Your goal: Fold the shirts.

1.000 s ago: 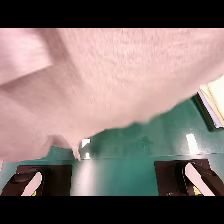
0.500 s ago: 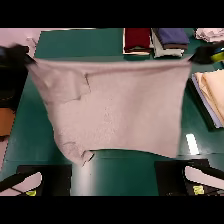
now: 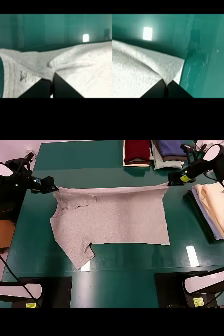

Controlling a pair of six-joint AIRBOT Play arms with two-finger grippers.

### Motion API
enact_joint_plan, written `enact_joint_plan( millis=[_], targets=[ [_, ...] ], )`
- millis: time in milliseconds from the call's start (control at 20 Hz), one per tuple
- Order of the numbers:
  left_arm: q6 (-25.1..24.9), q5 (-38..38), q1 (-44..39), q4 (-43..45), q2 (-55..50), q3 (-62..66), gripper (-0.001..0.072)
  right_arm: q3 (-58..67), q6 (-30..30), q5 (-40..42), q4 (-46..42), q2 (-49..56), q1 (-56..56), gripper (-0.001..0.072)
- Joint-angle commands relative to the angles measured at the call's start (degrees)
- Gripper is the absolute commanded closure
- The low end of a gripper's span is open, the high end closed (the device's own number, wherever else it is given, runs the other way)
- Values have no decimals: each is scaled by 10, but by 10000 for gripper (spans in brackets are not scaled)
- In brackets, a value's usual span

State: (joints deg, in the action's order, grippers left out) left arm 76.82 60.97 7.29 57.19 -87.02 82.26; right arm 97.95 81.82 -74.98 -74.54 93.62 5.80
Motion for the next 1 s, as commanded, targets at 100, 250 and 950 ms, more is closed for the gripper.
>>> enact_joint_plan(
  millis=[100,250,950],
  targets=[
    [-8,59,5,57,-10,-16,682,-2,2,-28,-5,5,-2,700],
    [-8,47,2,57,-10,-54,682,-64,2,-15,-5,4,-9,700],
    [89,110,-2,213,124,-154,162,-158,2,1,-5,-109,-16,334]
  ],
)
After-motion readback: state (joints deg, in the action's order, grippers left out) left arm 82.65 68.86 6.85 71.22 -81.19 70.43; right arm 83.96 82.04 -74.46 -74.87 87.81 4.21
